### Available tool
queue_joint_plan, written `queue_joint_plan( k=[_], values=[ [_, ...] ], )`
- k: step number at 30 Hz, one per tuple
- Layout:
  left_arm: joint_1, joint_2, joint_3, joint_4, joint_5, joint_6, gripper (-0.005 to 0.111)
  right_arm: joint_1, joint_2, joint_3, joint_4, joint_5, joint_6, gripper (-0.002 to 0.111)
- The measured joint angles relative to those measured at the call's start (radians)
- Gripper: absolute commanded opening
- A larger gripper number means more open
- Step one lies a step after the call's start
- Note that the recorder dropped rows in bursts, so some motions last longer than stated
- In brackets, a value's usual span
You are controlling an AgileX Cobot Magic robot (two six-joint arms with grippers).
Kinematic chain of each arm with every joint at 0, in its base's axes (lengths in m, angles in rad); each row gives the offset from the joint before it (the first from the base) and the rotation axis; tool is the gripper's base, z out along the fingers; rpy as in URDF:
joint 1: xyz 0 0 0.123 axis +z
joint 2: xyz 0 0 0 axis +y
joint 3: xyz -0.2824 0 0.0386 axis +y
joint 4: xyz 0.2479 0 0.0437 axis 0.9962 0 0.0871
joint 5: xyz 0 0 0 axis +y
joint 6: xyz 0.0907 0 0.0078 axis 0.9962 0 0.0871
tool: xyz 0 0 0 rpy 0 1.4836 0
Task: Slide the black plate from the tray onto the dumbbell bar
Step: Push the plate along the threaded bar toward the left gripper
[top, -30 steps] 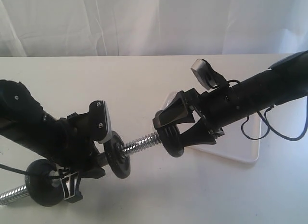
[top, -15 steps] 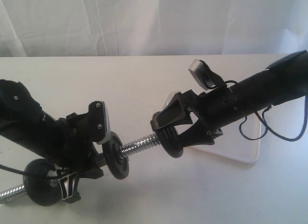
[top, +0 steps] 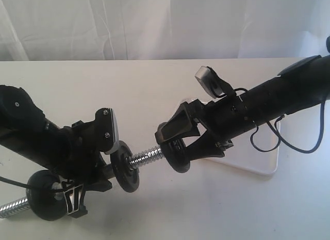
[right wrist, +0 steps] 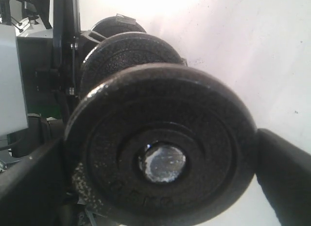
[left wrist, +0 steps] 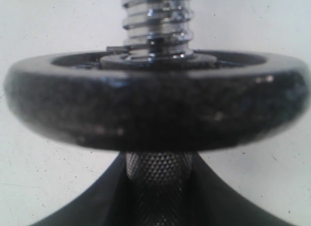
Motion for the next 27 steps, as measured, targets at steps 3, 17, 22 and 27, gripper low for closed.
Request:
queue_joint_plan(
  k=[3,17,22,27],
  values=[
    [0.000,0.000,0.000,-0.002,0.000,0.000,0.000,0.000,0.000,0.000,0.004,0.000,0.000,0.000],
    [0.000,0.000,0.000,-0.024,-0.008,0.004,0.000,0.000,0.000,0.024,0.064,-0.017,-0.010,0.000],
    [0.000,0.000,0.000,-0.028,-0.009,0.006,0.000,0.000,0.000,0.028,0.069,-0.019,-0.010,0.000],
    [0.002,0.000,0.000,-0.079,-0.007,0.039,0.000,0.002,0.000,0.030,0.083,-0.019,-0.010,0.000]
  ],
)
